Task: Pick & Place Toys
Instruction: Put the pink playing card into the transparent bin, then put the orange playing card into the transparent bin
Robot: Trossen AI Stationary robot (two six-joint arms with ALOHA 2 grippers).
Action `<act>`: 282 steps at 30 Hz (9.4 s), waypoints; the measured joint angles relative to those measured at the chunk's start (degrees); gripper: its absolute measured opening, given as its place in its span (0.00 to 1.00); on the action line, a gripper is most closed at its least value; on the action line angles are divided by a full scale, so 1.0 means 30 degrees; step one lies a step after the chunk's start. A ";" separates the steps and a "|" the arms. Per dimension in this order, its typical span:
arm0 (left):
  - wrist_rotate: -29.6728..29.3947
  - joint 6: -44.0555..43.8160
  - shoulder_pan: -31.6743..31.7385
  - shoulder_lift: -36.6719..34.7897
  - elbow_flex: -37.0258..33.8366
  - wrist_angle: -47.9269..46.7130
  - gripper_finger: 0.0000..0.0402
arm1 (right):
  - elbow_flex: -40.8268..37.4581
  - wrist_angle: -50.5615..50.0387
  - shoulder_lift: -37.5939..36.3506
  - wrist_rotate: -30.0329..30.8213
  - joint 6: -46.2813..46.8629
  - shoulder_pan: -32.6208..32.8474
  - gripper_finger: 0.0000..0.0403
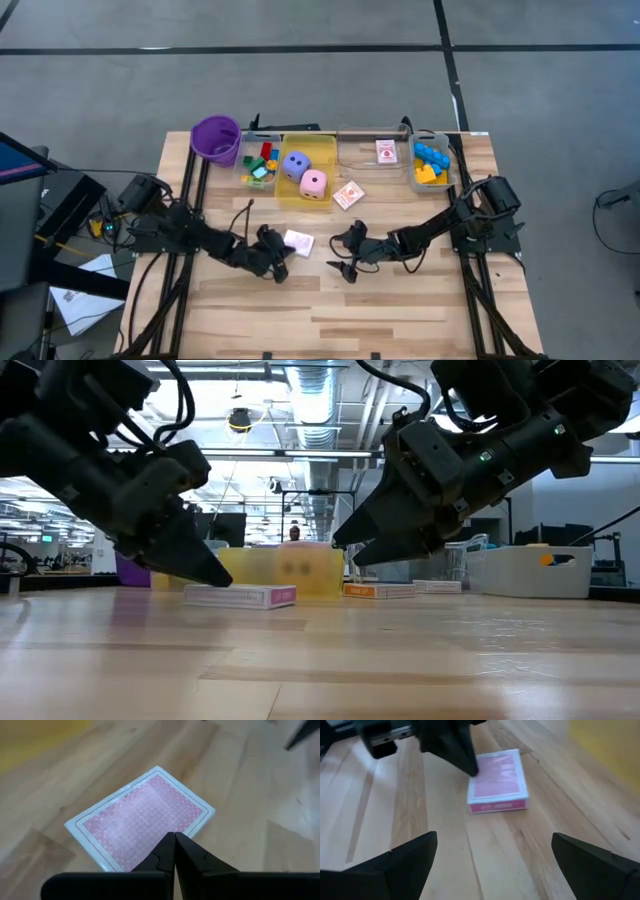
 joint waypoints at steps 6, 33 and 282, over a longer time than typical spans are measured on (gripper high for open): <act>-0.0736 0.1325 0.0172 -0.0242 -0.0039 0.0684 0.00 | 0.0000 0.0423 0.0000 0.0076 -0.1283 0.0078 0.96; -0.0757 0.3751 0.2000 -0.6917 -0.0334 -0.8757 0.00 | 0.0404 0.1977 0.2282 0.2578 -0.2449 -0.0707 0.99; 0.8239 0.6174 0.4125 -0.6145 0.2518 -0.3343 0.00 | 0.6336 -1.4639 -0.1606 0.3300 0.0979 -0.1130 0.00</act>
